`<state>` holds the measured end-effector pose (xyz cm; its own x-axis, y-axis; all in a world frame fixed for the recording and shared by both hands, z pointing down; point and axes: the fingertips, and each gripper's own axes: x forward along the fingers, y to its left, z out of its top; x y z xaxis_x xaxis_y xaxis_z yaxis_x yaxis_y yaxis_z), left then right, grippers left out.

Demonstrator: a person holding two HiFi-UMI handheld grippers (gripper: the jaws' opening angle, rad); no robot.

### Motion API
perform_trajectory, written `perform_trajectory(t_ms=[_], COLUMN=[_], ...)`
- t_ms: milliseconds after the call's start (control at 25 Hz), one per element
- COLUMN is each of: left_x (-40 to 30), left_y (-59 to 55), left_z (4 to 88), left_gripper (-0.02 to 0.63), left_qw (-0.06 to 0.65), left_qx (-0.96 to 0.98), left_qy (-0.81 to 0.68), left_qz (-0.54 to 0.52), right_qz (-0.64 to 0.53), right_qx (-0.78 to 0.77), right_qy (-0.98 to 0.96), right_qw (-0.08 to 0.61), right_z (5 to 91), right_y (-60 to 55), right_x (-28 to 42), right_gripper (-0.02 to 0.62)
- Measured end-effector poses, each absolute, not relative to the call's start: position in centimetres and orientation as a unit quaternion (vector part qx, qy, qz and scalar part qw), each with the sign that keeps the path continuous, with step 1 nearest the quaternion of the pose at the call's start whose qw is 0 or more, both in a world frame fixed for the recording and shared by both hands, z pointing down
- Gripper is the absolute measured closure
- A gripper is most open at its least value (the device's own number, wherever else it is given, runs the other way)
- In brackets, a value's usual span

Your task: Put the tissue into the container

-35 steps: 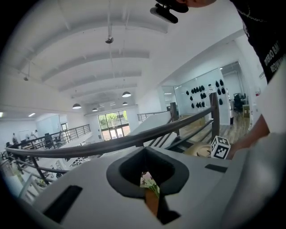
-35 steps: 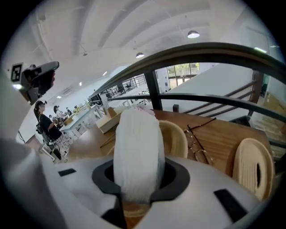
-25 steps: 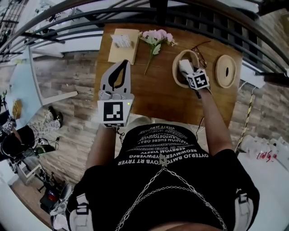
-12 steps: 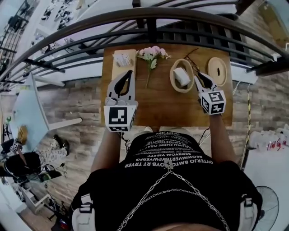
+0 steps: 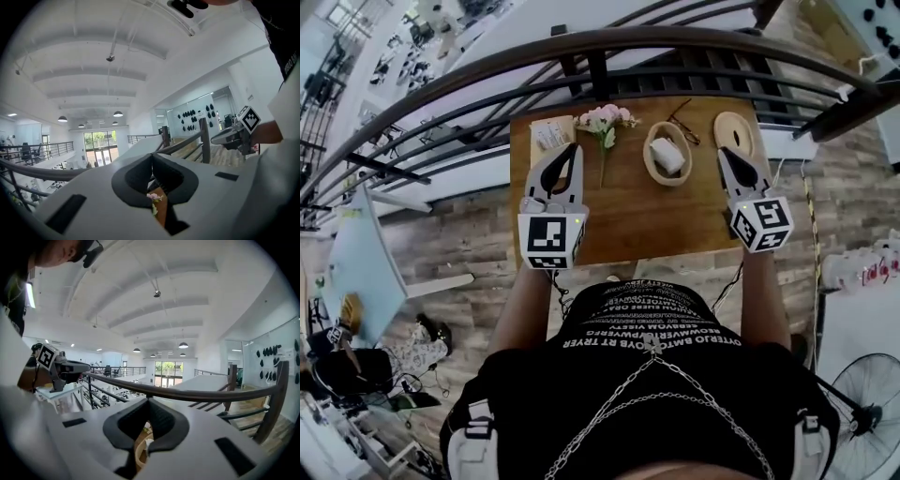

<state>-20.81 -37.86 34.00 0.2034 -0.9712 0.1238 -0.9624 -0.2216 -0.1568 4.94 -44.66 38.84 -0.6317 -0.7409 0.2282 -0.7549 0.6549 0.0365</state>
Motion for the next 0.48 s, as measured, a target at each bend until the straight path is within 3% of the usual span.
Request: perform_trajectory(t_ms=[480], left_x=[-20.0], left_y=[-35.6], left_z=[33.9], left_gripper=[0.577], left_qw=[0.023], left_qx=[-0.801], left_qy=[0.590], left_qz=[-0.094], right_qz=[0.034], right_qx=[0.440], right_qy=[-0.892], right_qw=[0.097], right_z=[36.8], right_y=[-40.2], right_x=[5.1], right_gripper=[0.581])
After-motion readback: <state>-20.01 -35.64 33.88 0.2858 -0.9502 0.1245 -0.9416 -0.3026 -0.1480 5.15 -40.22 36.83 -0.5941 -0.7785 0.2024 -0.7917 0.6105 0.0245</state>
